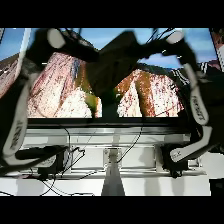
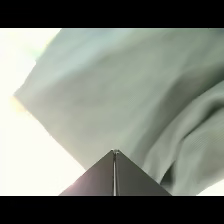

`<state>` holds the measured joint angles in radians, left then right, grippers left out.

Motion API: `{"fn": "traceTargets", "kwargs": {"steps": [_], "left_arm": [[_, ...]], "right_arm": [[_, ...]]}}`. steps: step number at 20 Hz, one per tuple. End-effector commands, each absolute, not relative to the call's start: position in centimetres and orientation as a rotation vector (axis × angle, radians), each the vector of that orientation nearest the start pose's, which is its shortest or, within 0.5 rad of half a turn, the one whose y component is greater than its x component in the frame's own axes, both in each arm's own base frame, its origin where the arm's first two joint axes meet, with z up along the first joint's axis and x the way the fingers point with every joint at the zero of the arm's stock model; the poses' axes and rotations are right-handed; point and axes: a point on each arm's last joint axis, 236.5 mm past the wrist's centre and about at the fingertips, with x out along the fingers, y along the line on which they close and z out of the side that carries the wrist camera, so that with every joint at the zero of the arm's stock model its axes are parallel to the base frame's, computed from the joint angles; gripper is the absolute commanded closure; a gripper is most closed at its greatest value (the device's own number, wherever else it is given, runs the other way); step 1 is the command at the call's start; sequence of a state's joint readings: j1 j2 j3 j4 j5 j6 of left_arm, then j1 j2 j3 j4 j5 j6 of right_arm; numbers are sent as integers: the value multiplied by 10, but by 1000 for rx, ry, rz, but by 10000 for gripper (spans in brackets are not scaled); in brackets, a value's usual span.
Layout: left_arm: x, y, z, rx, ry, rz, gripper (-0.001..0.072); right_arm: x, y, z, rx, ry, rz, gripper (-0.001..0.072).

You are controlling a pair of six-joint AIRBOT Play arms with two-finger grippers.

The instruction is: Fold the clothes and pants, and hang the long-sleeved shirts on hangers.

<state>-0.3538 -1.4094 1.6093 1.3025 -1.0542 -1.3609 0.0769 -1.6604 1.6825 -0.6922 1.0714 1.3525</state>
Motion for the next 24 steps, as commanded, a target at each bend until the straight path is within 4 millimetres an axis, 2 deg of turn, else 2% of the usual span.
{"fn": "traceTargets", "kwargs": {"steps": [1, 3, 6, 9, 11, 13, 14, 16, 17, 18, 19, 20, 24], "left_arm": [[440, -170, 247, 190, 578, -455, 689], [425, -138, 289, 253, 480, -369, 689], [399, -116, 332, 246, 383, -328, 688], [383, -110, 352, 239, 334, -320, 688], [380, -110, 355, 238, 325, -320, 688], [381, -110, 355, 238, 326, -320, 688], [381, -110, 355, 238, 327, -320, 688], [381, -110, 354, 238, 328, -320, 688], [381, -110, 354, 238, 328, -320, 688], [381, -110, 354, 238, 328, -320, 688], [381, -110, 355, 238, 327, -320, 688], [381, -110, 355, 238, 327, -320, 688], [381, -110, 355, 238, 327, -320, 688]], "right_arm": [[507, 110, 229, 511, 697, 452, 682], [485, 37, 266, 518, 625, 222, 682], [426, -63, 307, 551, 537, -112, 681], [342, -153, 321, 579, 497, -473, 682], [268, -204, 317, 616, 510, -755, 682], [196, -232, 307, 688, 539, -1001, 681], [169, -239, 303, 738, 533, -1092, 681], [127, -249, 299, 806, 520, -1226, 681], [112, -253, 296, 836, 515, -1280, 647], [101, -255, 293, 869, 514, -1321, 453], [94, -257, 291, 884, 514, -1344, 164], [93, -259, 289, 886, 521, -1348, 4], [113, -267, 285, 788, 599, -1249, 19]]}}
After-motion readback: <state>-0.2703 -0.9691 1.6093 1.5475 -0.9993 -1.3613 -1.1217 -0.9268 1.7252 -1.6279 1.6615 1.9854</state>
